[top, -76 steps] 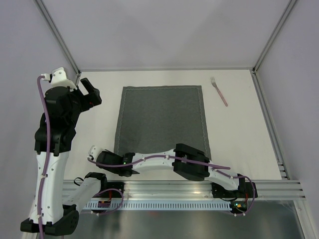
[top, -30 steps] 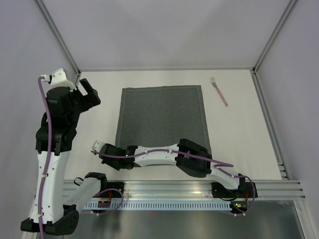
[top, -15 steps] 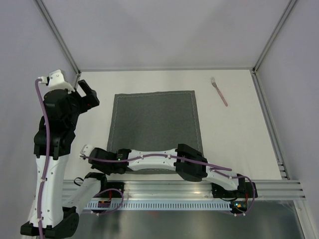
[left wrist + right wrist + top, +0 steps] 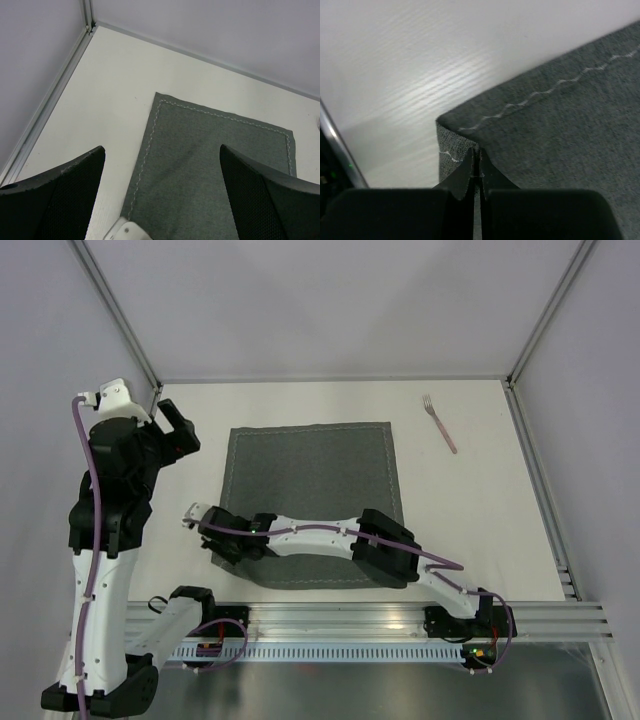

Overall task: Fold the napkin, place the utensils inside, and roll it up
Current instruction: Fold the napkin at the center of the board.

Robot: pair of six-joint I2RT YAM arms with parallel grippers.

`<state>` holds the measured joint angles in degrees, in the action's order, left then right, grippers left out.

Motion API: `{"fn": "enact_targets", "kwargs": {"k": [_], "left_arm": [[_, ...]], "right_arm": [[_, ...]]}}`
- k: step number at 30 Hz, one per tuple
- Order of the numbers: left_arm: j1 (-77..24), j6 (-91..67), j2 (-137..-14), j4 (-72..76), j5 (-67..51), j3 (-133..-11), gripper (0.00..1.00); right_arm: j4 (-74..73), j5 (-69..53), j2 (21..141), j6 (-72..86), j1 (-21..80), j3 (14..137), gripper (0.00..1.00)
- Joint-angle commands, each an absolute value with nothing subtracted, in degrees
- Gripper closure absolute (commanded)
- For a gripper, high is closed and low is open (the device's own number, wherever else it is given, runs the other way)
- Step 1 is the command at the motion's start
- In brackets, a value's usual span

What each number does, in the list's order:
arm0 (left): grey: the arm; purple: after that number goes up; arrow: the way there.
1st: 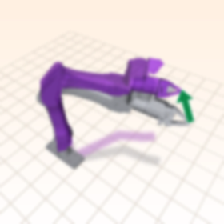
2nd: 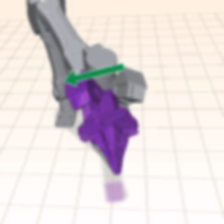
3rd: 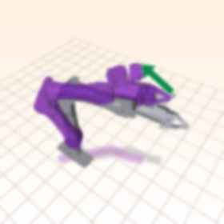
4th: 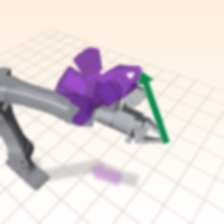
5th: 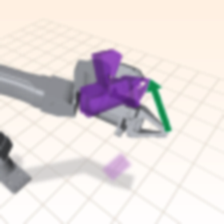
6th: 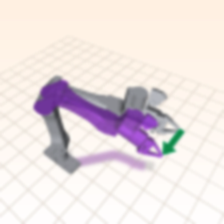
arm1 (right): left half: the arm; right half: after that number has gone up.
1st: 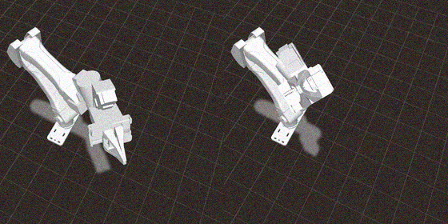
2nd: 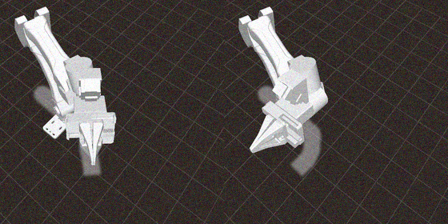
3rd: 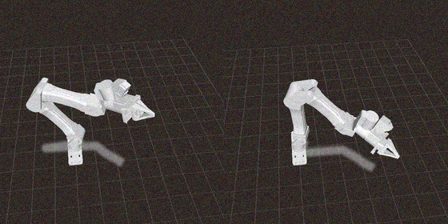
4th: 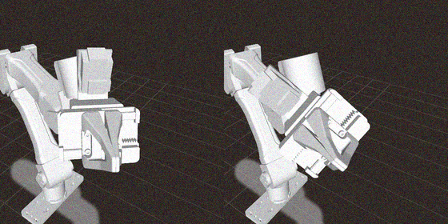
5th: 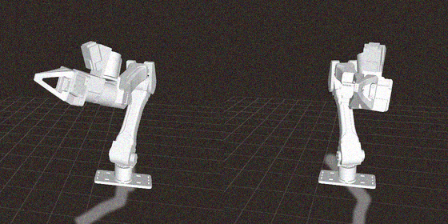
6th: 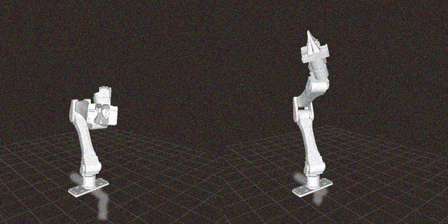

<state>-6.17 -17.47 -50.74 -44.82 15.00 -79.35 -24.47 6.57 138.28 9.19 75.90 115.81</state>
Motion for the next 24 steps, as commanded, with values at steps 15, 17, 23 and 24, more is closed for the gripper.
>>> {"fn": "enact_targets", "kwargs": {"k": [15, 17, 23, 24], "left_arm": [[-5.98, -18.72, -51.77, -39.99, 12.92, -80.51, 0.01], [-5.98, -18.98, -52.03, -39.64, 12.66, -80.25, 0.01], [-5.98, -19.77, -53.0, -37.88, 10.81, -79.19, 0.01], [-5.98, -19.86, -53.35, -37.71, 10.64, -78.93, 0.01]], "right_arm": [[-17.14, 6.24, 121.65, 7.12, 66.19, 102.41, 0.99], [-16.35, 6.76, 119.63, 6.16, 64.96, 100.82, 1.0], [-14.33, 7.29, 115.05, 4.22, 59.51, 95.11, 1.0], [-14.07, 7.47, 114.61, 3.78, 57.94, 94.75, 0.99]]}}
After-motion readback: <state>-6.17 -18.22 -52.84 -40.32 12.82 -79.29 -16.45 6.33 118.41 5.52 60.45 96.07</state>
